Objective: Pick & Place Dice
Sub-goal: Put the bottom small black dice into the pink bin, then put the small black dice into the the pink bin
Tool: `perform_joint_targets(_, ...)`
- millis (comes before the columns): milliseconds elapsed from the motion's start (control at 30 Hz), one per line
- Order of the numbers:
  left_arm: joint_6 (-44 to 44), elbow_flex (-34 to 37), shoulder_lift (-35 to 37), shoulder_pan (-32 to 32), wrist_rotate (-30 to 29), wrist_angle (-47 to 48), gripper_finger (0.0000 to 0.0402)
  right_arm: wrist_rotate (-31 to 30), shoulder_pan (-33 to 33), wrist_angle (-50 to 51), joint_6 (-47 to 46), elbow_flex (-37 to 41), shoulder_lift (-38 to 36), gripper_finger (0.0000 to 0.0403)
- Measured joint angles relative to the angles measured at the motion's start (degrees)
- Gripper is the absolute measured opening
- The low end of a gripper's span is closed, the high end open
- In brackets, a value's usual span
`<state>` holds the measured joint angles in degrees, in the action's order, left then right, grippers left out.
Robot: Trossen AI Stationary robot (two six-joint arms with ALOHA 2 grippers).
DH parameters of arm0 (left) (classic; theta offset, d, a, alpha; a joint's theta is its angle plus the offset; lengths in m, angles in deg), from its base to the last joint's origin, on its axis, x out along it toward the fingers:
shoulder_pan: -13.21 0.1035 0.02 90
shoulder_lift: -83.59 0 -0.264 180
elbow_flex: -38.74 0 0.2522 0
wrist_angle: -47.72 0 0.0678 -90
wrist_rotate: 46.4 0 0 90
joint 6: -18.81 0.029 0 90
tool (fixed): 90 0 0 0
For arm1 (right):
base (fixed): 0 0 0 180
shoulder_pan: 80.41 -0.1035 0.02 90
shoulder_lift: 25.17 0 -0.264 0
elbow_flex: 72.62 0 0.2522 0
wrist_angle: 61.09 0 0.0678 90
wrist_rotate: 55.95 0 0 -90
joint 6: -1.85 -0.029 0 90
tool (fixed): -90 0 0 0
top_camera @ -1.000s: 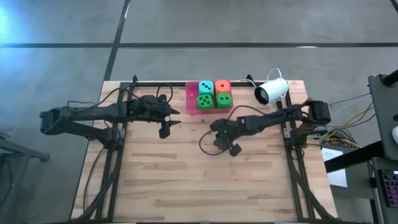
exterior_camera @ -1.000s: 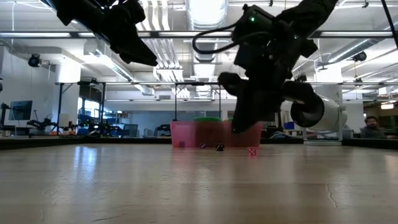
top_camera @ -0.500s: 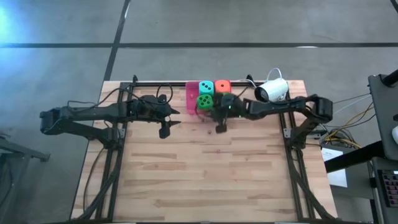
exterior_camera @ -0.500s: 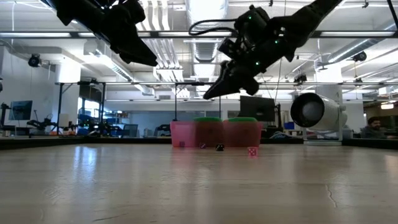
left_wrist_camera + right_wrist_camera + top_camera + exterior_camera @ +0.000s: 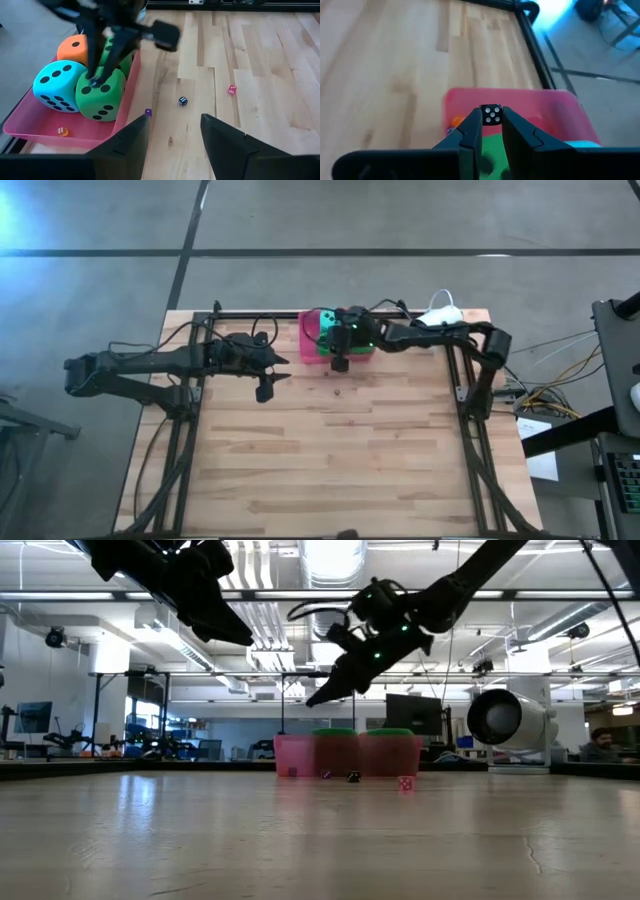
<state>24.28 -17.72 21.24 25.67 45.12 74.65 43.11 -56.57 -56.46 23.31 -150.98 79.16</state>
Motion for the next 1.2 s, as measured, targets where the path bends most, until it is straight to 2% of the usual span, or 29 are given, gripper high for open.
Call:
perform_joint_targets(267, 0.00, 0.00, 0.00, 0.00, 0.00, 0.02, 0.0169, 0.50, 2.58, 11.60, -1.89, -11.78, 7.53, 0.0054)
perform_joint_targets(433, 0.00, 0.00, 0.00, 0.00, 0.00, 0.03, 0.0165, 0.44, 2.92, 15.13, -4.55, -17.41, 11.82, 0.0057)
perform_joint_targets(633, -0.02, 0.00, 0.00, 0.00, 0.00, 0.11, 0.0171, 0.44, 2.65, 18.28, -4.13, -22.37, 15.56, 0.0098)
perform_joint_targets(900, -0.11, 0.00, 0.00, 0.00, 0.00, 0.59, 0.0185, 0.17, 2.69, 22.43, -3.90, -23.34, 14.36, 0.0157)
perform_joint_targets(1033, -0.96, 0.00, 0.00, 0.00, 0.01, 0.61, 0.0191, 0.21, 2.80, 26.41, -3.70, -23.34, 11.69, 0.0170)
perform_joint_targets(1200, -1.05, 0.00, 0.00, 0.00, 0.02, 1.28, 0.0199, 0.17, 1.96, 36.07, -1.53, -22.97, 6.13, 0.0175)
